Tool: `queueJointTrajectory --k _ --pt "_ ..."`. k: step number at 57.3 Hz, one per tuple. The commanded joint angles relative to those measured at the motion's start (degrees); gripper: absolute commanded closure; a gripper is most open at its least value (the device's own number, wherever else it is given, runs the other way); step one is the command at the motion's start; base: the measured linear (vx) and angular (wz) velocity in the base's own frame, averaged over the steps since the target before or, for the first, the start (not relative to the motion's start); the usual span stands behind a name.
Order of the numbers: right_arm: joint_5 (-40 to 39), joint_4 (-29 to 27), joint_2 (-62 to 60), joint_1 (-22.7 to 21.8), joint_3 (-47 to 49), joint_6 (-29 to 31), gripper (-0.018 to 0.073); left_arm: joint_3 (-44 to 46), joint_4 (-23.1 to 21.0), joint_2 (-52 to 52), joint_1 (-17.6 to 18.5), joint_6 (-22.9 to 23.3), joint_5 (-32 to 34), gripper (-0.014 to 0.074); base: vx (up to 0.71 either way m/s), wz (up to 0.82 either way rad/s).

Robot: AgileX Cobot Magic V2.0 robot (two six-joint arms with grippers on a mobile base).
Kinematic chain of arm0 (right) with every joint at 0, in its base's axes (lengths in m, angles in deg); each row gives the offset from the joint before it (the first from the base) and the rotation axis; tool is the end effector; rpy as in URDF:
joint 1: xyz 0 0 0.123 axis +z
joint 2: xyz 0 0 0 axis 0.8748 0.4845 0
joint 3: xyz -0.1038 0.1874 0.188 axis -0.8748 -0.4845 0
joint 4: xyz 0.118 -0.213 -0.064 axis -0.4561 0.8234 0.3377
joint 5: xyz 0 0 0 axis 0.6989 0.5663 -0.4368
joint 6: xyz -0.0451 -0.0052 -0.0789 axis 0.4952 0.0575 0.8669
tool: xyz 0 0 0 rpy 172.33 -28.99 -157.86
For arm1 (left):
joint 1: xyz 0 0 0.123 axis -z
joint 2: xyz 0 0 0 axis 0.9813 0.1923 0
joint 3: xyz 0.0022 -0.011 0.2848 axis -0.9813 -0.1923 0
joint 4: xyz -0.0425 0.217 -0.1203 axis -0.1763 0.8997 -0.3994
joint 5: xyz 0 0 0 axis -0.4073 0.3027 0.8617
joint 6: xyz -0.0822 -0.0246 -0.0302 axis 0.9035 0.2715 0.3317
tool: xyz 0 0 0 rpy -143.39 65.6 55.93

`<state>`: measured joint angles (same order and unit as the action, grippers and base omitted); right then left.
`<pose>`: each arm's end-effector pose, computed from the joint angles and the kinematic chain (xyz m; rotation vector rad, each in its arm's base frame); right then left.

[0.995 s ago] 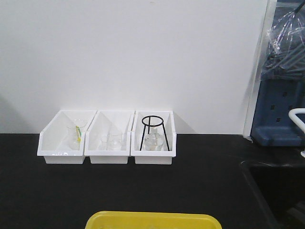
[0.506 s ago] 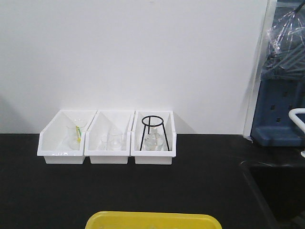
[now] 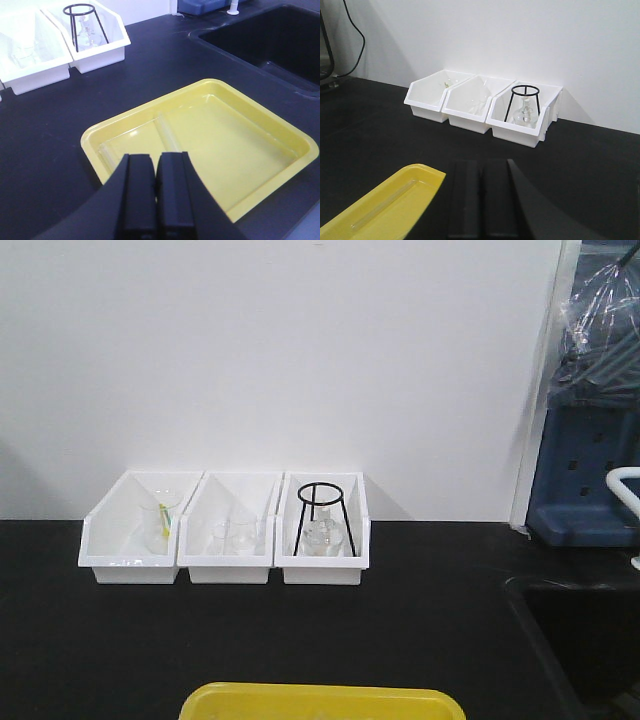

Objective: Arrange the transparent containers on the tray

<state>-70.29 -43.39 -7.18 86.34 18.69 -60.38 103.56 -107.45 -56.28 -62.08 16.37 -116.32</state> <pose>0.0891 0.0484 0.3210 -0.4039 1.6516 0.3964 0.0877 -0.0546 0.2968 0.4938 1.8758 -0.4763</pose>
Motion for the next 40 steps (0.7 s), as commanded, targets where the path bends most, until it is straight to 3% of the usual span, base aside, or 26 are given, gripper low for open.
queueJointTrajectory --k 1,10,16,22,32,40 --pt "-4.8 0.3 0.2 -0.1 1.6 0.5 0.0572 1.7 2.0 -1.0 0.3 2.8 4.8 0.0597 0.0 0.0" --pt "-4.8 0.3 0.2 -0.1 1.6 0.5 0.0572 -1.6 21.6 -6.6 0.1 21.2 11.2 0.0597 0.0 0.0" --pt "-4.8 0.3 0.2 -0.1 1.6 0.5 0.0572 -8.8 30.0 -11.8 -1.3 28.3 20.6 0.0597 0.0 0.0" --pt "-4.8 0.3 0.2 -0.1 1.6 0.5 0.0572 -17.9 31.2 -18.9 -3.8 28.3 26.7 0.0597 0.0 0.0" --pt "-4.8 0.3 0.2 -0.1 1.6 0.5 0.0572 -30.2 29.3 -30.8 -9.7 28.4 28.2 0.0597 0.0 0.0" --pt "-4.7 0.3 0.0 -0.1 1.6 0.5 0.0572 -30.2 31.6 -29.4 -11.8 28.4 19.8 0.0597 0.0 0.0"
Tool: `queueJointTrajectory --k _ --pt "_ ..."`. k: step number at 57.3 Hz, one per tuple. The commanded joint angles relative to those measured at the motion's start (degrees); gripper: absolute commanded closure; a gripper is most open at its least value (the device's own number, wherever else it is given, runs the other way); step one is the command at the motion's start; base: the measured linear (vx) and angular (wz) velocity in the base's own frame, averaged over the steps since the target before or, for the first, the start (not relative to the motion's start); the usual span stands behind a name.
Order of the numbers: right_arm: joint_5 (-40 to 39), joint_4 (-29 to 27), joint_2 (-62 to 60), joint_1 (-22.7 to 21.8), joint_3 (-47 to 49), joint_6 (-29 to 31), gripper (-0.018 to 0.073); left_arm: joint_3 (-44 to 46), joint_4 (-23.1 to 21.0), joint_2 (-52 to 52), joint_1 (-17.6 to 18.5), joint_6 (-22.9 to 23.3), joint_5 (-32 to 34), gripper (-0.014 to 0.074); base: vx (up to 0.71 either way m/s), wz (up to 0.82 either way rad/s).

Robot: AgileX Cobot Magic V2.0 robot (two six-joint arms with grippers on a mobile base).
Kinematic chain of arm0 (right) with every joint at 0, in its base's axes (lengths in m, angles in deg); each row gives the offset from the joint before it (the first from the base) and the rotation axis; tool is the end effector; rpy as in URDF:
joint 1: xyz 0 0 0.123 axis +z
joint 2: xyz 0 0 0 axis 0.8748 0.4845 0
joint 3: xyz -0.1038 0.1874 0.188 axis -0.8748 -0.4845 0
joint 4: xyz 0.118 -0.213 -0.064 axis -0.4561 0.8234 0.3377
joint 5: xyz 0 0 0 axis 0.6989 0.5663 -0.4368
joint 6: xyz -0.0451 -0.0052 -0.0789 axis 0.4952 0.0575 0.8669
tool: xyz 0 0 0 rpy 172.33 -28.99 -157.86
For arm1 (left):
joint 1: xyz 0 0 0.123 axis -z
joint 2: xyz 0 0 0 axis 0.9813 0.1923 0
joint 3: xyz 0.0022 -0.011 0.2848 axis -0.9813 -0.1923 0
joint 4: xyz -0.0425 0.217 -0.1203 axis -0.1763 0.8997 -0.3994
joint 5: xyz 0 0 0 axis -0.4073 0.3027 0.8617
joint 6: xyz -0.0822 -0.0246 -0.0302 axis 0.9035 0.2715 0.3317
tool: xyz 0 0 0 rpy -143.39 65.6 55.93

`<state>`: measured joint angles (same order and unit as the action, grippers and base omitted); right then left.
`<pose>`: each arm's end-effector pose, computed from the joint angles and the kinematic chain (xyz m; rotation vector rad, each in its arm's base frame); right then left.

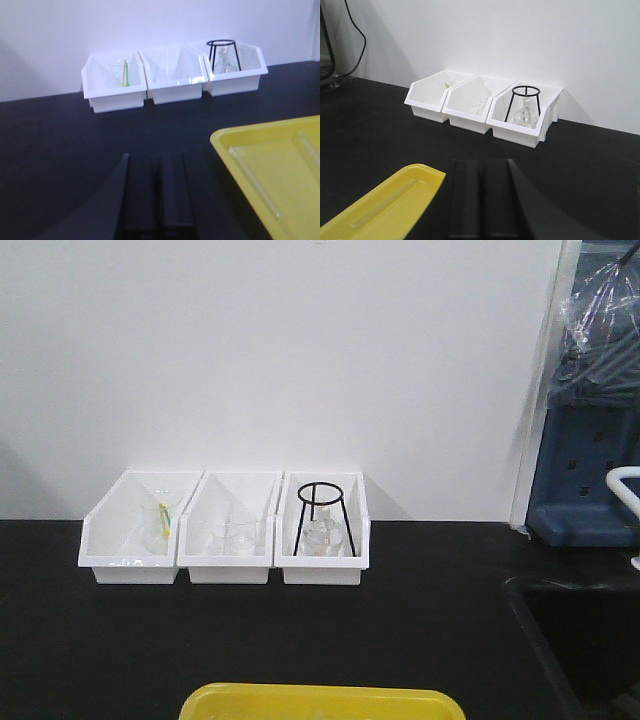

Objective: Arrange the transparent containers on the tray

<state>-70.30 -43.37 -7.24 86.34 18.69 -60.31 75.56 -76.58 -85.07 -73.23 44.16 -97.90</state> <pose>0.0889 0.0483 0.3211 -0.4048 1.6500 0.3953 0.0556 -0.0074 0.1886 0.1029 1.6798 -0.0891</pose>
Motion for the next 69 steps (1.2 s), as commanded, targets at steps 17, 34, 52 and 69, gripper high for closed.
queueJointTrajectory --k 17,34,52,69 --pt "-4.8 0.3 0.2 -0.1 1.6 0.4 0.0572 -2.2 1.6 -0.8 -0.6 0.6 0.7 0.0597 0.0 0.0" --pt "-4.8 0.3 0.2 -0.1 1.6 0.4 0.0572 -2.2 1.6 -0.8 -0.6 0.6 0.7 0.0597 0.0 0.0" --pt "-4.8 0.3 0.2 -0.1 1.6 0.4 0.0572 -2.2 1.6 -0.8 -0.6 0.6 0.7 0.0597 0.0 0.0" --pt "-5.8 3.8 -4.4 -13.2 -7.0 -1.0 0.0572 -2.2 1.6 -0.8 -0.6 0.6 0.7 0.0597 0.0 0.0"
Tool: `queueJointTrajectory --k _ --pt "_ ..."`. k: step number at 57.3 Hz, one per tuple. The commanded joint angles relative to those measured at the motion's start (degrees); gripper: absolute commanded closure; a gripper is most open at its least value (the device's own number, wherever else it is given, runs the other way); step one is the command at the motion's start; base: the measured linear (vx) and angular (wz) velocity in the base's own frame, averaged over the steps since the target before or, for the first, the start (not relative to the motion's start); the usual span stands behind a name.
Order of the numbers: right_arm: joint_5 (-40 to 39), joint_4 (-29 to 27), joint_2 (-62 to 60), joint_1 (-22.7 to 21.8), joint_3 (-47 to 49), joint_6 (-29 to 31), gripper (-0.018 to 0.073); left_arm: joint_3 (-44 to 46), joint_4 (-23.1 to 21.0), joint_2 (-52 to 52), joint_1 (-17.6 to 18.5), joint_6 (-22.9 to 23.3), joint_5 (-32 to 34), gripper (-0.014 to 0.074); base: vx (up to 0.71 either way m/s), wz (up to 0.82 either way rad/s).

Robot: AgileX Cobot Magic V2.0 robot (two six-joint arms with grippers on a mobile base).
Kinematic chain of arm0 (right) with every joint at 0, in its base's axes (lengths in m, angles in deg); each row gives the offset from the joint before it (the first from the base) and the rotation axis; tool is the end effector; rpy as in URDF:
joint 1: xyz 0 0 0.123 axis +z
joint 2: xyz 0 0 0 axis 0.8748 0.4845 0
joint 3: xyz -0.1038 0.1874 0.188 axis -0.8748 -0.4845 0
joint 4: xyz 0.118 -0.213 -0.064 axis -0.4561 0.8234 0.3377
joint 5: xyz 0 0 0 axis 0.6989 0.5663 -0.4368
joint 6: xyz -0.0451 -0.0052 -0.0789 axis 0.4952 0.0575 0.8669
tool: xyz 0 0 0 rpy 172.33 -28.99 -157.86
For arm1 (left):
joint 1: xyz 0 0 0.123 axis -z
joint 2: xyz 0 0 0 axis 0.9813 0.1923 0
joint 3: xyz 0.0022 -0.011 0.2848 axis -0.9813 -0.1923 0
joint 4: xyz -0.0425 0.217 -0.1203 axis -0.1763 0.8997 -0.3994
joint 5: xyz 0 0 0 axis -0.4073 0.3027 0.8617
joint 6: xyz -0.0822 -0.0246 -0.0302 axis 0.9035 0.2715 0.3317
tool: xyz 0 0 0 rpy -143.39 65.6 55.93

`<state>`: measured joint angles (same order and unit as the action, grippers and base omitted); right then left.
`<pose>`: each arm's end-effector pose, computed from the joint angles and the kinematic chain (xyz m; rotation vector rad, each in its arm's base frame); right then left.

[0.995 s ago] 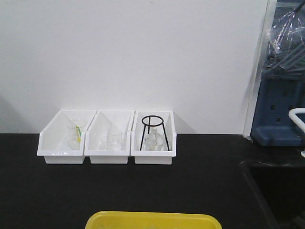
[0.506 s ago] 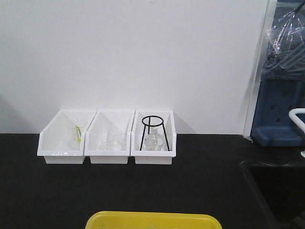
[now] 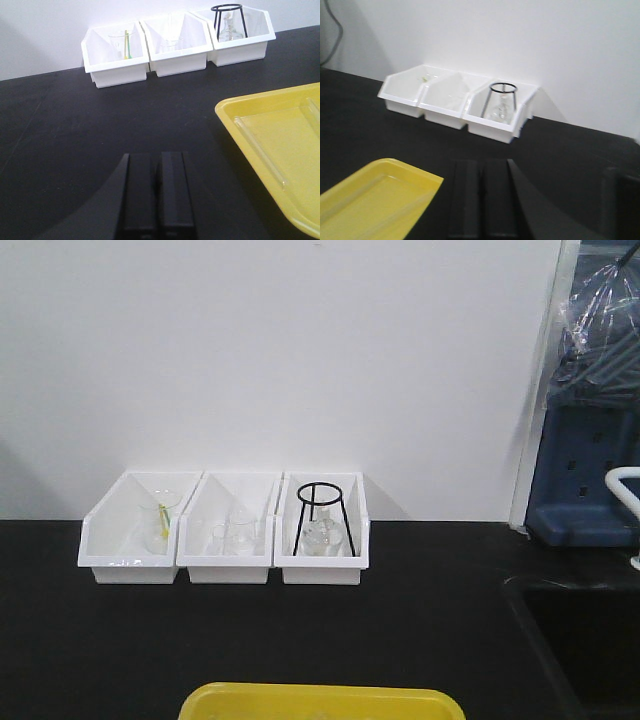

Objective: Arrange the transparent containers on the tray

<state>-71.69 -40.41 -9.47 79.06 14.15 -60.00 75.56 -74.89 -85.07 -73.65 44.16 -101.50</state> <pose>0.0906 0.0339 0.3001 -0.3338 1.6761 0.2441 0.0549 -0.0069 0.1829 0.1254 1.7411 -0.0603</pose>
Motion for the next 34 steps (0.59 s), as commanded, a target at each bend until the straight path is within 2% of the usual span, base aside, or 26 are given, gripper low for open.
queueJointTrajectory --k 1,7,12,18,23,28,34 --pt "-4.4 1.0 -2.9 -7.2 -3.5 -1.7 0.0572 -2.2 -0.1 -0.8 -0.2 0.6 4.3 0.0597 0.0 0.0" --pt "-5.2 4.7 -9.7 -16.1 -13.0 -5.4 0.0572 -2.2 -0.1 -0.8 -0.2 0.6 4.3 0.0597 0.0 0.0" --pt "-5.2 7.6 -17.9 -20.0 -19.4 -7.9 0.0572 -2.2 -0.1 -0.8 -0.2 0.6 4.3 0.0597 0.0 0.0" --pt "-5.3 8.7 -25.8 -21.7 -24.8 -11.7 0.0572 -2.2 -0.1 -0.8 -0.2 0.6 4.3 0.0597 0.0 0.0" --pt "-5.0 11.7 -24.8 -21.8 -25.1 -15.0 0.0572 -2.2 -0.1 -0.9 -0.2 0.6 4.3 0.0597 0.0 0.0" --pt "-5.1 15.9 -25.1 -21.8 -25.1 -16.0 0.0572 -2.2 -0.1 -0.8 -0.2 0.6 4.3 0.0597 0.0 0.01" --pt "-5.1 18.0 -25.1 -21.8 -25.1 -16.0 0.0572 -2.2 -0.1 -0.8 -0.2 0.6 4.3 0.0597 0.0 0.0"
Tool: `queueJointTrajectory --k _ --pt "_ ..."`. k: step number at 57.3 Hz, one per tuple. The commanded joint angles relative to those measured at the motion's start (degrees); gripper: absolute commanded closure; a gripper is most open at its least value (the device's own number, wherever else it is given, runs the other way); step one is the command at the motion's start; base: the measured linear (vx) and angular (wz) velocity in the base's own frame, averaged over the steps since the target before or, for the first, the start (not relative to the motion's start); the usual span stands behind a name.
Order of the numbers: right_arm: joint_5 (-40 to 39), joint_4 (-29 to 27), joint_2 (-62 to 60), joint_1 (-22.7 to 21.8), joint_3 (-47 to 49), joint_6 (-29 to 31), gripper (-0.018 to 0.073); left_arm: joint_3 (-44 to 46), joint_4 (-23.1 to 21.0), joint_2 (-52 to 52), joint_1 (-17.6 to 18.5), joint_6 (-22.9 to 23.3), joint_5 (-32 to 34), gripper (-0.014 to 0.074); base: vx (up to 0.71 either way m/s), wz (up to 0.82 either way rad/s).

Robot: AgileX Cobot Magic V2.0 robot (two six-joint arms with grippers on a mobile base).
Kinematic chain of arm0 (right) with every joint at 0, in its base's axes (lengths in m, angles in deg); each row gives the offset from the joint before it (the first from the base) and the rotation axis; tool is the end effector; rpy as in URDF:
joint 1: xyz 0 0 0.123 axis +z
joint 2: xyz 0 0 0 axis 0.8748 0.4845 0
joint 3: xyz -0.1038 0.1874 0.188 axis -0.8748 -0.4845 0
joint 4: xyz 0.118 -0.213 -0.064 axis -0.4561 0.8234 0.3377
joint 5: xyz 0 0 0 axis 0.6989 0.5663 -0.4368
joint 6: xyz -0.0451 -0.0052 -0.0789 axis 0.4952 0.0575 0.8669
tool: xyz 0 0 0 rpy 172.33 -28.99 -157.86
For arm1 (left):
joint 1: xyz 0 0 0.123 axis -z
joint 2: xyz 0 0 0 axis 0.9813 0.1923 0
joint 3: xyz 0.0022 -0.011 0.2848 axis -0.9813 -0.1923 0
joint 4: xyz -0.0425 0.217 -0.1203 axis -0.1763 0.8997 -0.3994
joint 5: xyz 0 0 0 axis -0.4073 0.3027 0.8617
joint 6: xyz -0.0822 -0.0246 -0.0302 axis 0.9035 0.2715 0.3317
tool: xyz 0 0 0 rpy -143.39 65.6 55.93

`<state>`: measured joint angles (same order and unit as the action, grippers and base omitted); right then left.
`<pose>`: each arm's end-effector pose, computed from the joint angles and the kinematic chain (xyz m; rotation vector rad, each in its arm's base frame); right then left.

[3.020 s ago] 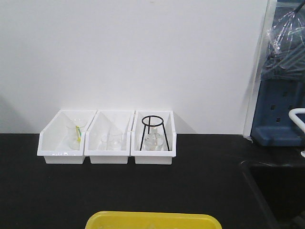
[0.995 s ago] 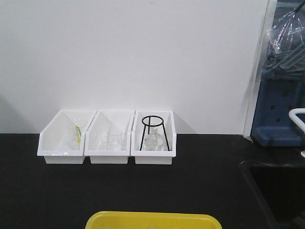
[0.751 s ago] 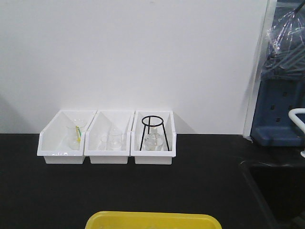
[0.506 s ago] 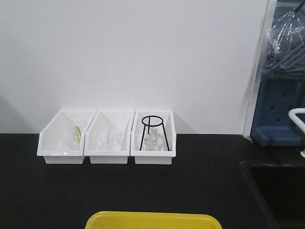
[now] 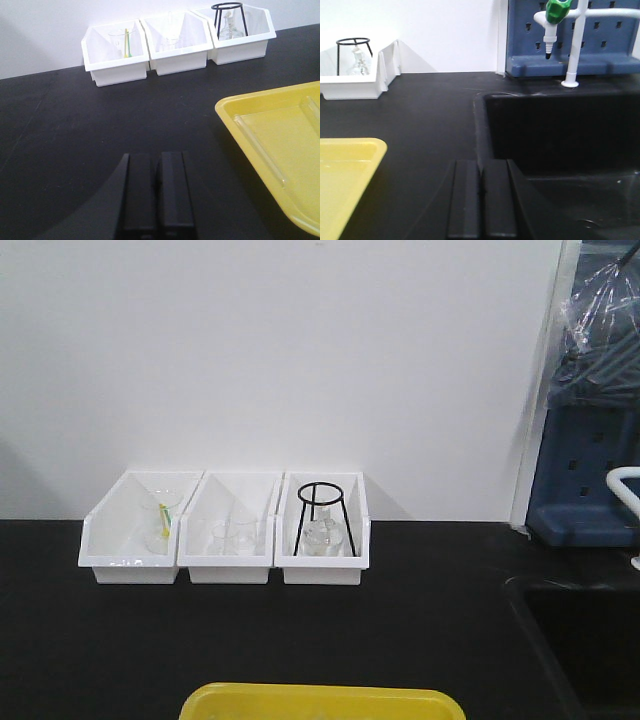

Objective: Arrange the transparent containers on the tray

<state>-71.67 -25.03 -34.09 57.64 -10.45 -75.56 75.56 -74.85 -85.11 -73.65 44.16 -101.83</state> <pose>0.0560 -0.0041 0.1852 0.0314 1.7081 -0.0742 0.0547 -0.0069 0.1824 0.1266 1.7461 -0.0599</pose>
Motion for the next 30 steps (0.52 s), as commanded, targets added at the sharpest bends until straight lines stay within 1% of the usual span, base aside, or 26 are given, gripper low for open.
queueJointTrajectory --k 1,30 --pt "-5.1 2.6 -0.5 -0.4 -0.5 -0.4 0.0572 -2.2 -0.2 -0.8 -0.2 0.6 4.6 0.0597 0.0 0.0" --pt "-5.1 2.4 -0.5 -0.4 -0.5 -0.4 0.0572 -2.2 -0.2 -0.8 -0.2 0.6 4.6 0.0597 0.0 0.0"
